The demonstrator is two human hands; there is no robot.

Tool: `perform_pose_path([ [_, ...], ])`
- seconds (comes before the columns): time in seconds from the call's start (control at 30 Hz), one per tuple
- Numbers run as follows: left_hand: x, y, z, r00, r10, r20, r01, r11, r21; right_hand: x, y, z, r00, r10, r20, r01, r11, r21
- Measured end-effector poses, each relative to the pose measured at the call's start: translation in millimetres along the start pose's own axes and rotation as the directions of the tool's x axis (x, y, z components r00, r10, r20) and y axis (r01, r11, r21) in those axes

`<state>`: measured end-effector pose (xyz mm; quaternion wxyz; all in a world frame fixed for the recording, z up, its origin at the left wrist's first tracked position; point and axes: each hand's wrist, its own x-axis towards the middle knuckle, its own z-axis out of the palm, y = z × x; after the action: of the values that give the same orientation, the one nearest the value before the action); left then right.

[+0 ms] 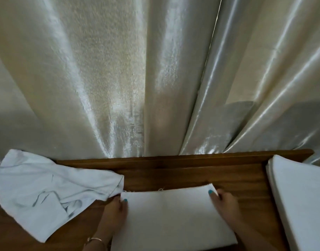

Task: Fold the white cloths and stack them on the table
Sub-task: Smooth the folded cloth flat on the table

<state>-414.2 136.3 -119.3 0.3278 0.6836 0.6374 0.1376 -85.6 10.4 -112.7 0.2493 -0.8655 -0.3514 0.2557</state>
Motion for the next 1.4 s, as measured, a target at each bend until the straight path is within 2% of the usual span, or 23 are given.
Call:
perform_pose_path([
  [0.07,-3.2,4.4,2.0,0.998,0.05,-0.04,-0.041,0.978,0.206,-3.6,-5.5,3.0,1.0,-0.025,-0.003,0.024,0.989,-0.143],
  [0.17,-15.2,16.6,4.8,0.994,0.063,-0.087,-0.016,0.884,0.467,-12.7,-16.1,11.8,0.97,-0.157,-0.183,0.048,0.868,-0.495],
  [0.23,-23.0,27.1,10.7,0.968,0.188,-0.163,-0.066,0.825,0.561,-21.6,-26.1,24.2,0.92,-0.304,-0.249,0.126,0.829,-0.544],
  [0.3,-29.3,40.4,26.3,0.931,0.345,-0.119,-0.221,0.792,0.569,-32.7,-37.7,43.9,0.864,-0.47,-0.179,0.334,0.801,-0.496],
  [0.37,-35.6,52.0,50.3,0.918,0.396,0.002,-0.34,0.784,0.519,-46.2,-47.1,64.9,0.809,-0.587,-0.021,0.504,0.712,-0.489],
  [0.4,-37.4,57.2,59.4,0.923,0.378,0.072,-0.361,0.787,0.5,-51.6,-48.6,74.2,0.805,-0.591,0.058,0.542,0.692,-0.477],
  [0.5,-44.3,54.9,71.5,0.955,0.274,0.111,-0.289,0.784,0.55,-56.8,-45.4,83.6,0.834,-0.49,0.253,0.549,0.692,-0.469],
  [0.57,-46.1,40.8,67.8,0.955,0.268,0.126,-0.293,0.791,0.537,-46.2,-28.1,79.5,0.816,-0.499,0.293,0.576,0.658,-0.485],
  [0.63,-45.7,22.6,60.0,0.962,0.258,0.084,-0.261,0.792,0.552,-35.6,-5.1,67.7,0.849,-0.463,0.254,0.525,0.695,-0.491],
  [0.7,-42.9,3.6,53.6,0.974,0.226,0.027,-0.208,0.84,0.502,-30.7,12.6,50.3,0.906,-0.396,0.148,0.407,0.723,-0.559],
  [0.77,-44.0,-2.8,47.1,0.979,0.205,-0.012,-0.175,0.863,0.474,-30.1,19.2,37.4,0.933,-0.336,0.131,0.343,0.717,-0.607],
  [0.87,-51.6,6.4,38.9,0.977,0.214,-0.007,-0.182,0.846,0.501,-35.9,11.4,36.2,0.944,-0.304,0.126,0.311,0.696,-0.647],
  [1.0,-67.3,14.7,42.6,0.98,0.195,-0.037,-0.156,0.872,0.465,-51.8,11.3,42.5,0.949,-0.302,0.094,0.292,0.723,-0.626],
  [1.13,-74.3,5.6,58.8,0.993,0.115,-0.018,-0.093,0.872,0.48,-54.0,23.9,48.1,0.952,-0.275,0.131,0.297,0.742,-0.601],
  [1.4,-27.2,17.5,65.8,0.985,0.166,-0.05,-0.12,0.858,0.499,-14.3,17.0,48.5,0.959,-0.268,0.096,0.272,0.759,-0.591],
])
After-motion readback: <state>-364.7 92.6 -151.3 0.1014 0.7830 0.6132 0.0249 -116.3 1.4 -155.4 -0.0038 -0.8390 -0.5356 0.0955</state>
